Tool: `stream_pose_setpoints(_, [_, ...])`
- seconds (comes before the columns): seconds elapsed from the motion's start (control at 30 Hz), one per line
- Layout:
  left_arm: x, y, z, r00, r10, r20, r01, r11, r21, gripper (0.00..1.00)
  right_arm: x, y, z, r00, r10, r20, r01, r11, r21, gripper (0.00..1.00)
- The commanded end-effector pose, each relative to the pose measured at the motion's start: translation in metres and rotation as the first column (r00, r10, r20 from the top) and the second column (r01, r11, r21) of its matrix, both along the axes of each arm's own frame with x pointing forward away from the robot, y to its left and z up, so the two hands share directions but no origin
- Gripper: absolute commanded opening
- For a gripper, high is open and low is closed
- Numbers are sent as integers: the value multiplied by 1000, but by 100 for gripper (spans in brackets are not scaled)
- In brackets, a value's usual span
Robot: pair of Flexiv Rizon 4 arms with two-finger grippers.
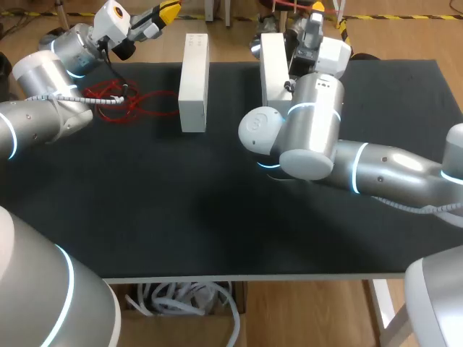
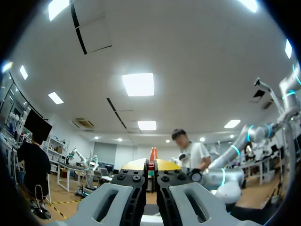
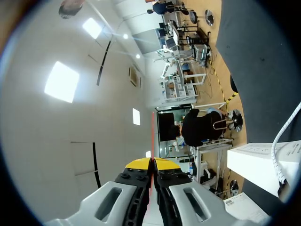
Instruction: Grab the tape and strap the tape.
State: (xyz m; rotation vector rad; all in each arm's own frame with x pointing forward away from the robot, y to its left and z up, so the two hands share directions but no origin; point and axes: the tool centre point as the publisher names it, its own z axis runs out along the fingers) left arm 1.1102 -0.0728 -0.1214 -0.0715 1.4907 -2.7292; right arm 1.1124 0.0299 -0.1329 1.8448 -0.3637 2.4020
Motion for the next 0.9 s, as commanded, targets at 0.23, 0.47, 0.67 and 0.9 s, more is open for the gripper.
stream_pose_setpoints(0.23, [0, 0, 0, 1000, 2, 0, -2, 1000, 0, 0, -2, 3, 0, 1000, -4, -4, 4, 1000, -7, 0])
stream_pose_setpoints(0.47, [0, 0, 0, 1000, 2, 0, -2, 1000, 0, 0, -3, 5, 0, 1000, -1, -1, 1, 1000, -22, 0])
stream_pose_setpoints(0.67, [0, 0, 0, 1000, 2, 0, -2, 1000, 0, 0, -6, 6, 0, 1000, 0, 3, 0, 999, -36, 0])
stream_pose_setpoints(0.9, [-1, 2, 5, 998, 4, 61, -12, 992, 126, 0, -10, 5, -4, 1000, -5, 1, 5, 998, -63, 0])
